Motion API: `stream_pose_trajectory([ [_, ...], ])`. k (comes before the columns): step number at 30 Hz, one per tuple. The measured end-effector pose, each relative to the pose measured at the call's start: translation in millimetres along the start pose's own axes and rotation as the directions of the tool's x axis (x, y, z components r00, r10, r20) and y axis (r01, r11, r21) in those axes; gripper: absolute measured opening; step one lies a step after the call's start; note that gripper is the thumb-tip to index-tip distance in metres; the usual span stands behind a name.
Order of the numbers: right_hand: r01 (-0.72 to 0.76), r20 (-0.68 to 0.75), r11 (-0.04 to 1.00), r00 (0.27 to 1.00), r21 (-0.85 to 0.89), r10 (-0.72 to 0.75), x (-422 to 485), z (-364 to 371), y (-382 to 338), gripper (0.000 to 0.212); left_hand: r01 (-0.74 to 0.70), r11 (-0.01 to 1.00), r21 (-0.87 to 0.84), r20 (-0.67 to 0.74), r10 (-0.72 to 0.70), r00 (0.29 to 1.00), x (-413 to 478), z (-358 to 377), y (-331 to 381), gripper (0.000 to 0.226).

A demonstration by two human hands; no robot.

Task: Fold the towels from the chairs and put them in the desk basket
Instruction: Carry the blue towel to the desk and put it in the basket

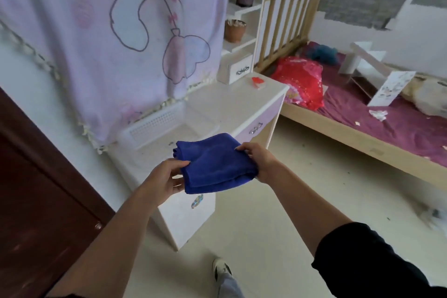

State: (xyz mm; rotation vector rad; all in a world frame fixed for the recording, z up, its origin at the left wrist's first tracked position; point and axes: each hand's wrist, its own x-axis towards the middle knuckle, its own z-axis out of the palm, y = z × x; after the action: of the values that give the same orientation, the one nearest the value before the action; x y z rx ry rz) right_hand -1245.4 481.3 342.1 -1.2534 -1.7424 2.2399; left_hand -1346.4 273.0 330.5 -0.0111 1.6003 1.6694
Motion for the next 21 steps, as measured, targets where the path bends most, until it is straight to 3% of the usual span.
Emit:
stream_pose_trajectory([
  [8, -0.076, 0.144, 0.986, 0.985, -0.148, 0.098, 132.2, 58.0, -73.3, 0.005, 0.051, 0.996, 0.071, -0.235, -0.033, 0.971, 94.1, -35.9, 59.0, 0.019],
  [16, -0.090, 0.264, 0.942, 0.947, -0.323, 0.181, 210.7, 129.7, -89.9, 0.033, 0.114, 0.993, 0.010, -0.469, -0.096, 0.878, 141.5, -80.0, 63.2, 0.028],
  [21, -0.115, 0.247, 0.908, 0.941, -0.402, 0.229, 242.0, 156.4, -79.7, 0.019, 0.161, 0.986, 0.028, -0.574, -0.117, 0.811, 167.4, -89.7, 47.7, 0.030],
])
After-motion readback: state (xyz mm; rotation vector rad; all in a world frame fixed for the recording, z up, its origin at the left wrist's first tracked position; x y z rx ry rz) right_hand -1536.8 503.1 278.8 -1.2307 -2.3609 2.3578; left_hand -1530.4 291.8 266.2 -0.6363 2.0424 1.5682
